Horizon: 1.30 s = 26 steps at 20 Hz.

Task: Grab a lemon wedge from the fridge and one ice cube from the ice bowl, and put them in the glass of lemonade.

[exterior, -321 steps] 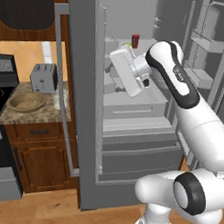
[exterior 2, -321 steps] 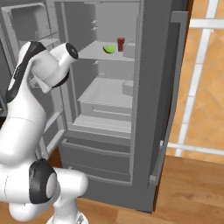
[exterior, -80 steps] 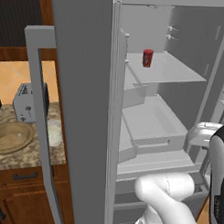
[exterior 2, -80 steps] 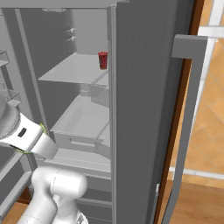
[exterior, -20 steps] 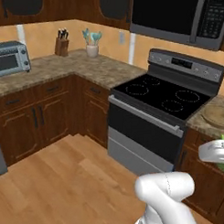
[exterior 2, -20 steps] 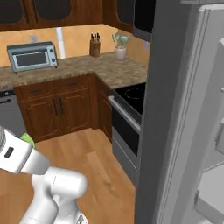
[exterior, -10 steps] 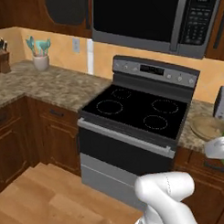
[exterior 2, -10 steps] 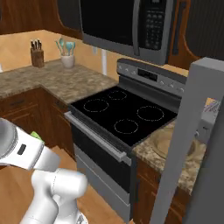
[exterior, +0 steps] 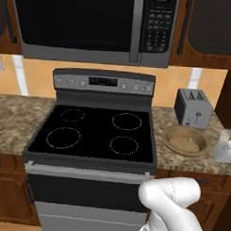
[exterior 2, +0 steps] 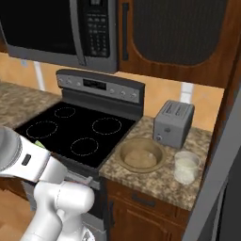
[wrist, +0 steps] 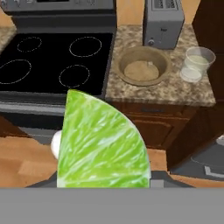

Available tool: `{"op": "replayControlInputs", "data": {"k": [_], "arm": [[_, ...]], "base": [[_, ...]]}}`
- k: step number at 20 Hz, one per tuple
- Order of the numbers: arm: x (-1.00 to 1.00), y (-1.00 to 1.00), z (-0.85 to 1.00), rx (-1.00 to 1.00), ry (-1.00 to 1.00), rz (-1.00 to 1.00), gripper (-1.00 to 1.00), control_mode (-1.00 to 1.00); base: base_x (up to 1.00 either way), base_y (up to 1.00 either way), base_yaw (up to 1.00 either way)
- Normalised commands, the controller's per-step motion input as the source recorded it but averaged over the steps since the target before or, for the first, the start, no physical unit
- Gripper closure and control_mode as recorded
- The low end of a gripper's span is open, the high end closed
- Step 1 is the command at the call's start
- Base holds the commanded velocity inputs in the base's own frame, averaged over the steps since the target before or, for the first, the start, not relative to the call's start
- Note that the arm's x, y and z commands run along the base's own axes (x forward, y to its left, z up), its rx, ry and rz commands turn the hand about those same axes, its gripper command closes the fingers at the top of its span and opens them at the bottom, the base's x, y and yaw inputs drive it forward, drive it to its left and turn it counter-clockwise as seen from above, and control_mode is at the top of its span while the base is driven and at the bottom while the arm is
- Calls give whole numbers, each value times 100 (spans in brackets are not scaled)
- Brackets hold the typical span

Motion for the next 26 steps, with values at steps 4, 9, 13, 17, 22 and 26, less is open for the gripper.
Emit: {"op": "replayControlInputs", "data": {"k": [4,9,13,17,22,26], "arm": [[0,0,0,0,0,0,100,100],[0,0,0,0,0,0,100,100],[0,0,0,0,0,0,100,100],[0,0,0,0,0,0,100,100],[0,0,0,0,0,0,100,100],[0,0,0,0,0,0,100,100]], "base": [[26,-25,-71],[49,-14,-51],[72,-3,-13],[59,-16,-1],[11,-12,0],[1,-2,0]]}}
